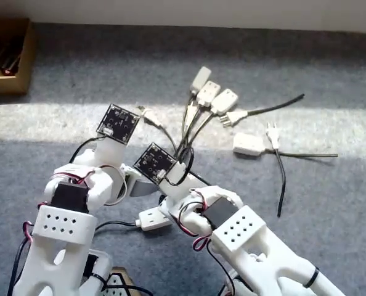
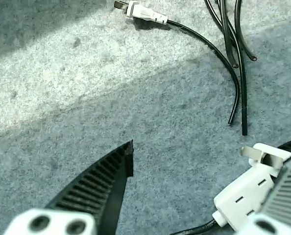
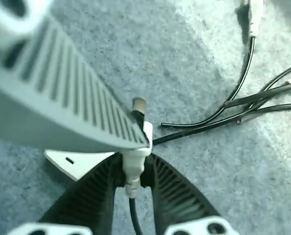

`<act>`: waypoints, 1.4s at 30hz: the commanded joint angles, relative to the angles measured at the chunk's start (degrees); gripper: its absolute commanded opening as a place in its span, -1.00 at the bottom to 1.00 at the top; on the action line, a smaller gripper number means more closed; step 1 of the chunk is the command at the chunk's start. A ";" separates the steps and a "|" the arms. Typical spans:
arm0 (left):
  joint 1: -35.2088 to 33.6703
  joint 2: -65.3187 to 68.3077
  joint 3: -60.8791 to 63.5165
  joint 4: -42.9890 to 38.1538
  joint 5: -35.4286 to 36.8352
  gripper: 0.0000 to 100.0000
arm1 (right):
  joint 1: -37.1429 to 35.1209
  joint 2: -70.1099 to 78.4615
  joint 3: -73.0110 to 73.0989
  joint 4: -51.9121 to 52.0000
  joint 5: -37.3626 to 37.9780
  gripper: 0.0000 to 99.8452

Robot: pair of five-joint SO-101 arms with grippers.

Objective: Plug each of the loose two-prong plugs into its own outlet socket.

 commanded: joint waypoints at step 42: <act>-5.67 -0.22 2.42 -4.48 -3.16 -0.16 | 2.15 0.31 -27.65 27.12 -2.20 -0.99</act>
